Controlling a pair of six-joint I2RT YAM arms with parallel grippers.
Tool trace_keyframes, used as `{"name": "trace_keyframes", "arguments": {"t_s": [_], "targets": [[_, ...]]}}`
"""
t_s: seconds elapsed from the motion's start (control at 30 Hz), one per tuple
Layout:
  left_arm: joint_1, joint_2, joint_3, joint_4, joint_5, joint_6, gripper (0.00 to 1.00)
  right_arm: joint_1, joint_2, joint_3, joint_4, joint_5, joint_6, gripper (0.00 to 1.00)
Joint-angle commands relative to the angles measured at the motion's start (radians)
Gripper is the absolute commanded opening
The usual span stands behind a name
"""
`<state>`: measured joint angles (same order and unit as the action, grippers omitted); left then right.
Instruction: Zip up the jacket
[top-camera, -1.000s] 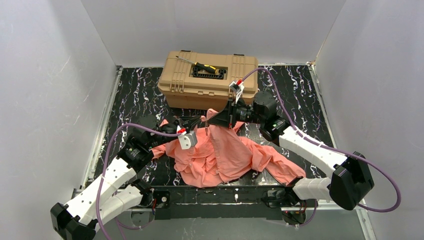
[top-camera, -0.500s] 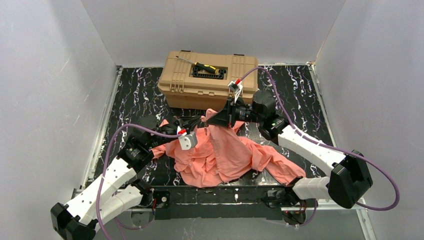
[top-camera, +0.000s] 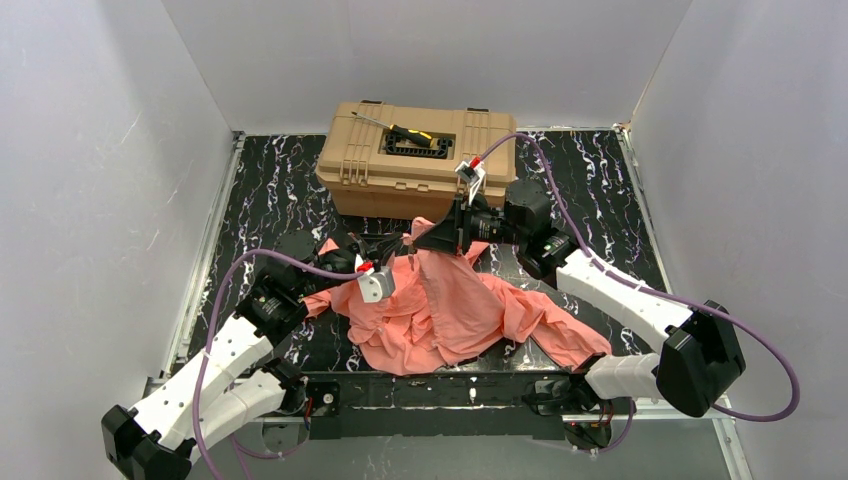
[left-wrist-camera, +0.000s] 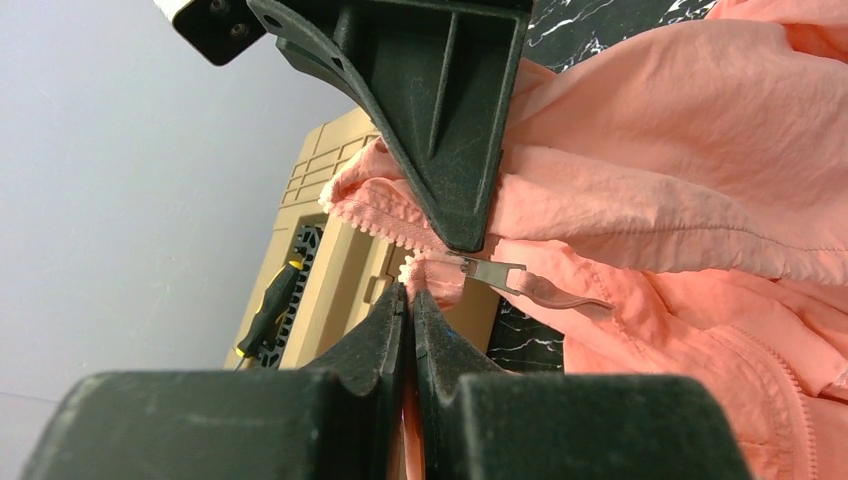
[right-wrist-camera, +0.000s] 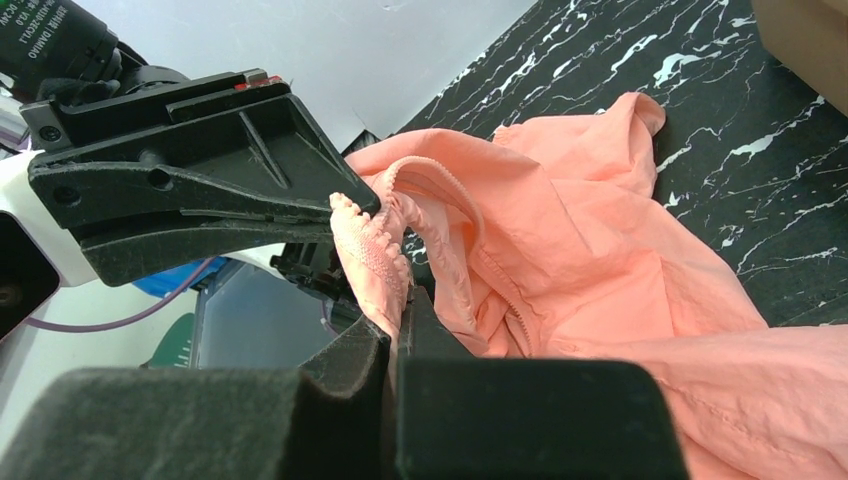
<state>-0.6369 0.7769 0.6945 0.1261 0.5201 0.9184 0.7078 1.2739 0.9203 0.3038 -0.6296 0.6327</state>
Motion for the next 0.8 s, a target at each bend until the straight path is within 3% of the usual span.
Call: {"name": "trace_keyframes", "arguments": {"t_s": [0.0, 0.37, 0.77], "targets": [[0.002, -0.018, -0.015, 0.015, 0.031, 0.024, 0.0, -0.002, -0.001, 0.062, 0.023, -0.022, 0.007, 0.01], [0.001, -0.02, -0.021, 0.015, 0.042, 0.035, 0.0, -0.005, 0.008, 0.068, 0.041, -0.056, 0.036, 0.01], [0.002, -0.02, -0.009, 0.015, 0.023, 0.027, 0.0, -0.035, -0.011, 0.052, -0.053, -0.118, -0.009, 0.01]]}}
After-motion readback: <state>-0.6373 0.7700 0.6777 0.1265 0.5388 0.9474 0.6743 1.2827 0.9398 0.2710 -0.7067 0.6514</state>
